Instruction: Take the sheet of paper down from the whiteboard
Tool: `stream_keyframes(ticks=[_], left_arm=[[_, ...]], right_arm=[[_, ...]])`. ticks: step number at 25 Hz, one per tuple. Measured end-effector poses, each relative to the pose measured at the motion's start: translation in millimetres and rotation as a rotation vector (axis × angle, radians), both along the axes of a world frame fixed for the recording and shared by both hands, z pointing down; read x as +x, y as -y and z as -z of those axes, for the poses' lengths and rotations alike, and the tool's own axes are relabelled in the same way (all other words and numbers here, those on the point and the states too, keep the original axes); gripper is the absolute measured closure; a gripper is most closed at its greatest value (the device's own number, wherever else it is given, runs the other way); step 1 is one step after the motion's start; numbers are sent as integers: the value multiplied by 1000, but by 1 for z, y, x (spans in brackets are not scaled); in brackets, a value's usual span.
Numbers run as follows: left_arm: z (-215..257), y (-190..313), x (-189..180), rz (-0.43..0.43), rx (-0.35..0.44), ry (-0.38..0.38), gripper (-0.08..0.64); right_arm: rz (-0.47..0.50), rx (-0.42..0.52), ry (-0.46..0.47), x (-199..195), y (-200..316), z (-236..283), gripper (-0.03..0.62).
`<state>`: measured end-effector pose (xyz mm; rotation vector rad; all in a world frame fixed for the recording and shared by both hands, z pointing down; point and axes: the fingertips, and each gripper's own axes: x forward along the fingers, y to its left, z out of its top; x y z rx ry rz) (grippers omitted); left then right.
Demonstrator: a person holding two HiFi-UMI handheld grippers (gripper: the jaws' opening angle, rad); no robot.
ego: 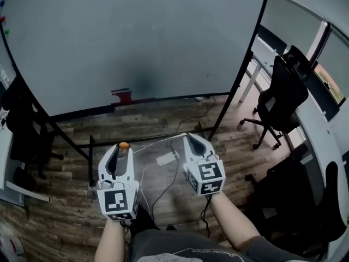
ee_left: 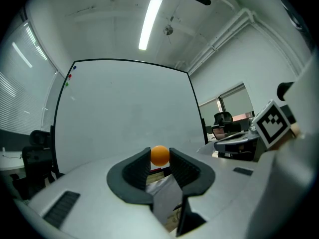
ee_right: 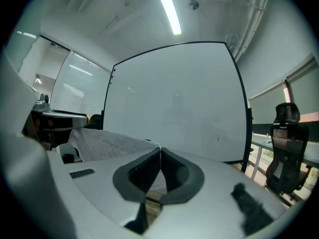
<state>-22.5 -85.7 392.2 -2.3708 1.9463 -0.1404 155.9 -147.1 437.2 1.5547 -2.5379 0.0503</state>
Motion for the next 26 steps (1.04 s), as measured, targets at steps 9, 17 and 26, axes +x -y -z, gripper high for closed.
stream_keyframes(ticks=[9, 17, 26], left_arm=[[-5, -56, 18, 30, -24, 22, 437], [-5, -76, 19, 44, -23, 34, 437], [-6, -75, 16, 49, -21, 18, 437]], right_arm=[[37, -8, -9, 17, -46, -7, 571], [61, -23, 7, 12, -64, -12, 571], [62, 0, 14, 10, -62, -5, 571]])
